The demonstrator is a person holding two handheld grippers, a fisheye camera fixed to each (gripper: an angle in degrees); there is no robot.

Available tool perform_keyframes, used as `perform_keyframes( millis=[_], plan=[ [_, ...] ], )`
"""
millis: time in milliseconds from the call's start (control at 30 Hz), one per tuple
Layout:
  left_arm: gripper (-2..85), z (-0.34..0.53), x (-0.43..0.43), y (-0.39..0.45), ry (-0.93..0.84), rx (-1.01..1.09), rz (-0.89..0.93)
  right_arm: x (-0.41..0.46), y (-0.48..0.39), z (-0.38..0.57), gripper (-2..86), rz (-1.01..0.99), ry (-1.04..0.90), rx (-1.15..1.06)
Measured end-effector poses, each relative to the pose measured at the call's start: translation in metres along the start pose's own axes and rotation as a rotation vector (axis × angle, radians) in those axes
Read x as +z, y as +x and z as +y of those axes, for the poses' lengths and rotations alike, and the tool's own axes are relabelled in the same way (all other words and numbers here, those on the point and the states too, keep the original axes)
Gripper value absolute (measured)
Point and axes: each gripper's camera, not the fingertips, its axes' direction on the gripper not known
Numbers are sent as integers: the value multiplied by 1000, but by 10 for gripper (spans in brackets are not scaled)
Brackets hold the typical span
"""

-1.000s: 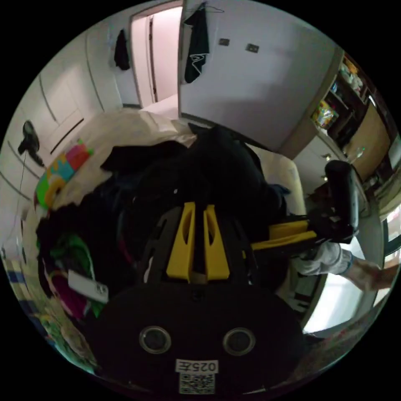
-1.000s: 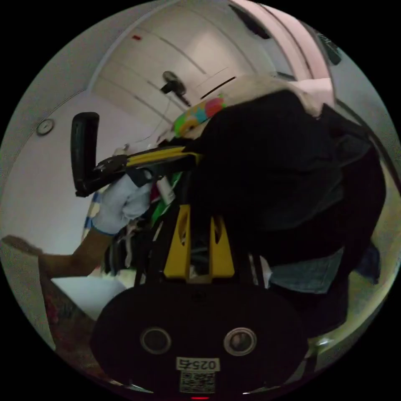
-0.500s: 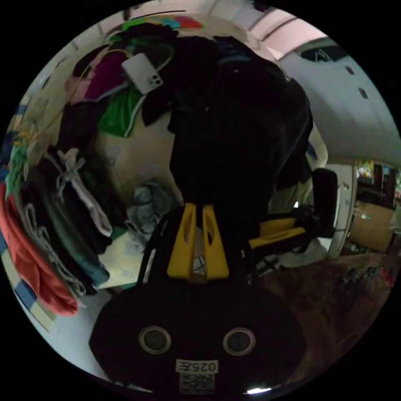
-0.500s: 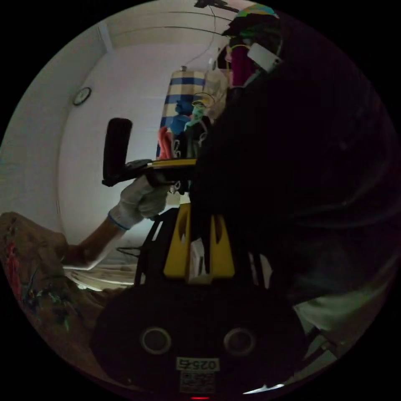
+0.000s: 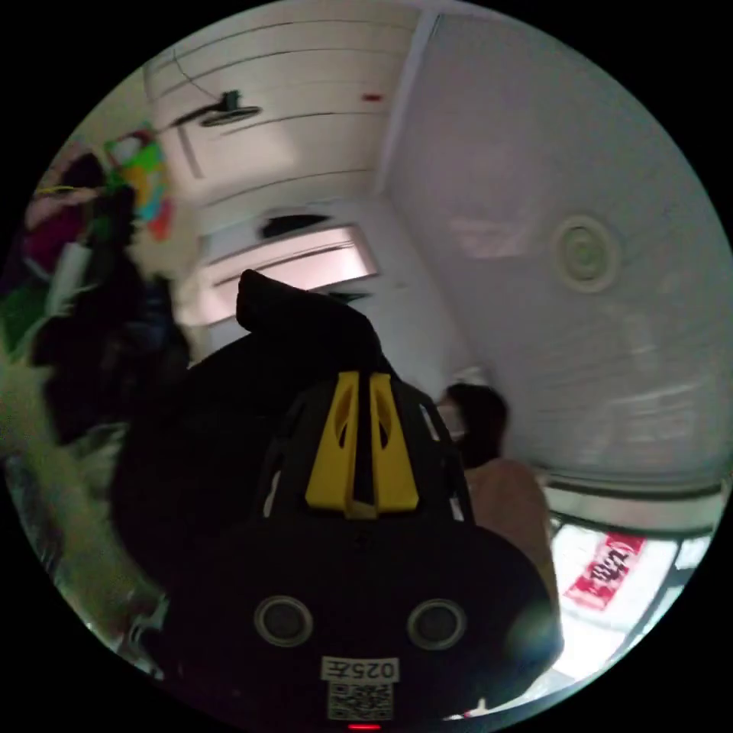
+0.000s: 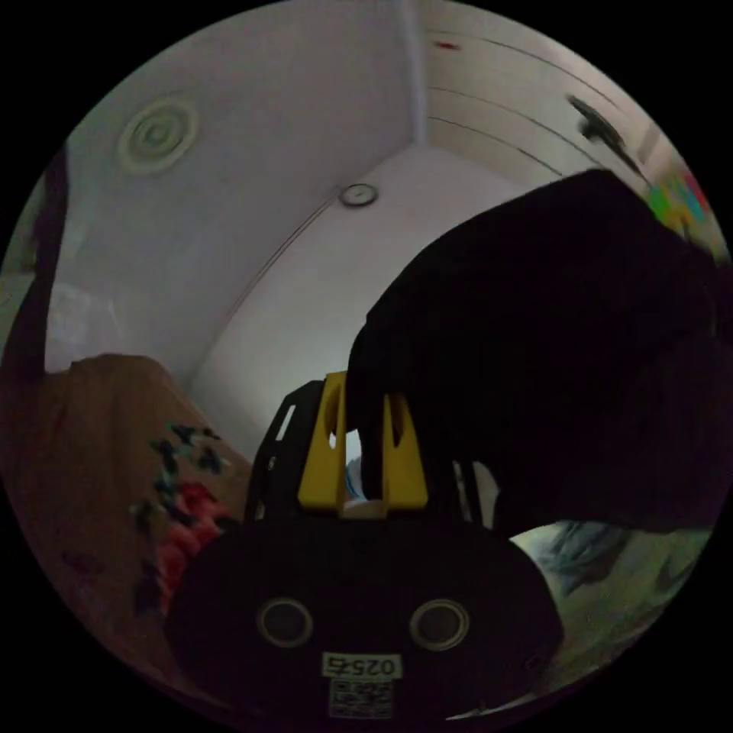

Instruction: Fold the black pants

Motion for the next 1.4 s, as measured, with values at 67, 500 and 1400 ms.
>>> perform_keyframes(
  millis=[67,500,1400],
  plan=[
    [-13,-12,33,20,-18,32,228,6,-46,-22,42,-24,-1,-126],
    [-14,-56,72,272,-60,546,-132,121,-136,-105,38,-444,-127,-234],
    [155,-148,555,-668,-880,187,-1059,-386,285,153,225,1408,138,840]
  ],
)
